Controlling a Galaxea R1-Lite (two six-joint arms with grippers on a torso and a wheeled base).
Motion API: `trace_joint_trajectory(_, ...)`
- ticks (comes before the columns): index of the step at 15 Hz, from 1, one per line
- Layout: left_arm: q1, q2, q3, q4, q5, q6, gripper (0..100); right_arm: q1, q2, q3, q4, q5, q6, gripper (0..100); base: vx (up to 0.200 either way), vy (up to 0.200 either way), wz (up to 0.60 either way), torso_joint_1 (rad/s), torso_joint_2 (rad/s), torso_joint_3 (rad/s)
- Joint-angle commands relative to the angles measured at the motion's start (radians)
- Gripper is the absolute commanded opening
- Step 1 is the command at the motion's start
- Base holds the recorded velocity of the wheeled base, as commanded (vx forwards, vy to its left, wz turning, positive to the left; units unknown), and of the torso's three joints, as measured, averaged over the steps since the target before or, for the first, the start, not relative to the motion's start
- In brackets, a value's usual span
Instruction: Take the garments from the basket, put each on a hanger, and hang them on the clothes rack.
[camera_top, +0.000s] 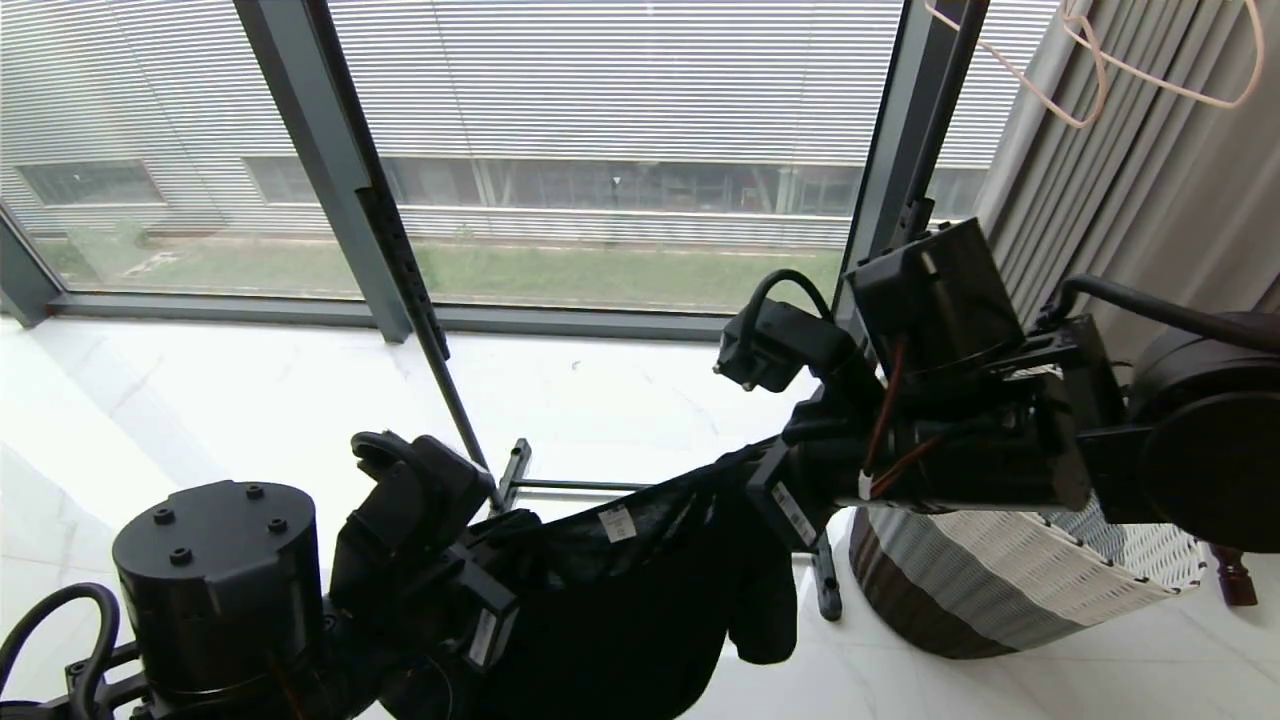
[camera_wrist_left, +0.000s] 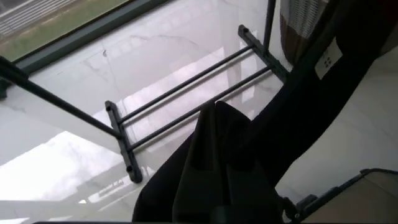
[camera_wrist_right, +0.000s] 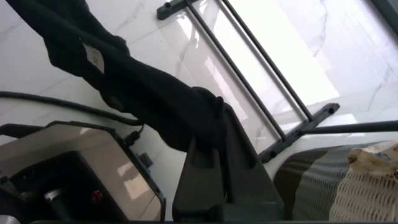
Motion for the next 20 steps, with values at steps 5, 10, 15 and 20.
trace_joint_trajectory(5,-0.099,0.100,-0.259,0.028,-0.016,0.040,0,-0.113,-0.308,0.227,0.008,-0.007,-0.008,0,0.000,0.000,0.00,0.000,0.00,0.000)
trace_joint_trajectory(10,-0.168,0.075,-0.394,0.321,-0.011,0.132,0,-0.108,-0.539,0.302,0.233,-0.037,-0.137,0,0.000,0.000,0.00,0.000,0.00,0.000)
trace_joint_trajectory(15,-0.254,0.158,-0.532,0.335,-0.012,0.125,0,0.111,-0.731,0.521,0.302,-0.041,-0.165,0,0.000,0.000,0.00,0.000,0.00,0.000)
trace_joint_trajectory(20,-0.323,0.152,-0.490,0.335,0.139,-0.161,0,0.093,-0.746,0.532,0.275,-0.179,-0.113,0,0.000,0.000,0.00,0.000,0.00,0.000)
